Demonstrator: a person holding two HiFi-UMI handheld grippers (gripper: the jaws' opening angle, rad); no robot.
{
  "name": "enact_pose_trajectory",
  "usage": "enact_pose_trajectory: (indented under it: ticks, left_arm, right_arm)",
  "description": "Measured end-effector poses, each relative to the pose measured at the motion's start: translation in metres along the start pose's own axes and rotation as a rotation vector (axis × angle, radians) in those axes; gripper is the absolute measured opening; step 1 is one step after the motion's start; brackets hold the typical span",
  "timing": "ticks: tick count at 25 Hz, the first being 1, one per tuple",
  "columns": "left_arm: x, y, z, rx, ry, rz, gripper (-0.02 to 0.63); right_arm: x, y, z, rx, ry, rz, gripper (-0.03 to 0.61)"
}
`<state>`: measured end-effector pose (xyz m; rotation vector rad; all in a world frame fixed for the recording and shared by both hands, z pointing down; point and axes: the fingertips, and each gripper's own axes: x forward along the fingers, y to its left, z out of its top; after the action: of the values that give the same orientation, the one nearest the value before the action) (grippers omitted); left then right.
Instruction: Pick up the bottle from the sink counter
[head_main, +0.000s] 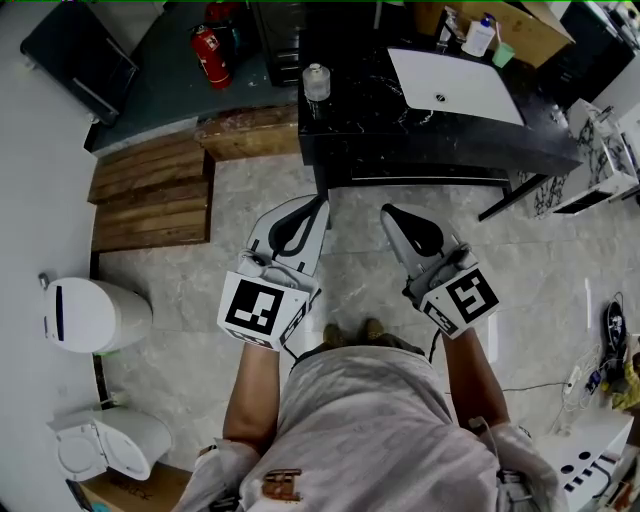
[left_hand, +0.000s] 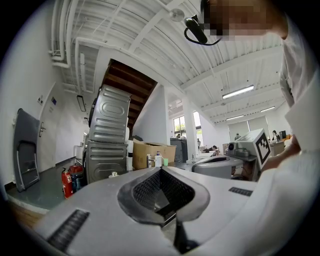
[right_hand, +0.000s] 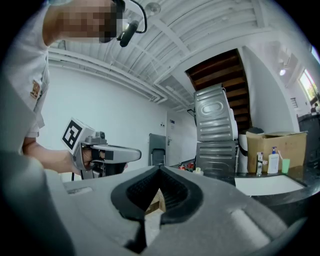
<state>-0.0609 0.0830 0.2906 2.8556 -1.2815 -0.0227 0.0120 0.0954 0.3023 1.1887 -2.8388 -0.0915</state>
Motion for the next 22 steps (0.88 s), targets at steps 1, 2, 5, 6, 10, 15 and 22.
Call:
enact_pose_trajectory:
  ticks: [1, 2, 5, 6, 10, 15, 22]
  left_arm:
    - [0.000, 0.003, 0.001, 0.001, -0.002, -0.003, 0.002]
    - [0.000, 0.007, 0.001, 0.005, -0.004, -0.007, 0.002]
    - [0.000, 0.017, 0.001, 0.012, -0.011, -0.014, 0.002]
    - [0.000, 0.020, 0.001, 0.013, -0.012, -0.016, 0.002]
    - [0.005, 0.029, -0.002, 0.017, -0.009, -0.024, 0.002]
    - [0.016, 0.047, -0.004, 0.006, -0.005, -0.021, 0.002]
    - [0.051, 0.078, -0.014, 0.015, 0.008, 0.000, 0.002]
  right_arm:
    - [0.003, 0.001, 0.000, -0.002, 0.000, -0.004, 0.000]
    - [0.006, 0.002, 0.001, -0.005, 0.000, -0.007, 0.002]
    - [0.013, 0.004, 0.002, -0.014, 0.001, -0.017, 0.001]
    - [0.015, 0.005, 0.002, -0.016, 0.002, -0.021, 0.001]
    - [0.024, 0.001, -0.001, -0.018, 0.012, -0.030, 0.002]
    - [0.042, -0.008, -0.005, -0.020, 0.018, -0.022, 0.002]
    - [0.072, -0.043, -0.015, -0.013, 0.015, -0.003, 0.002]
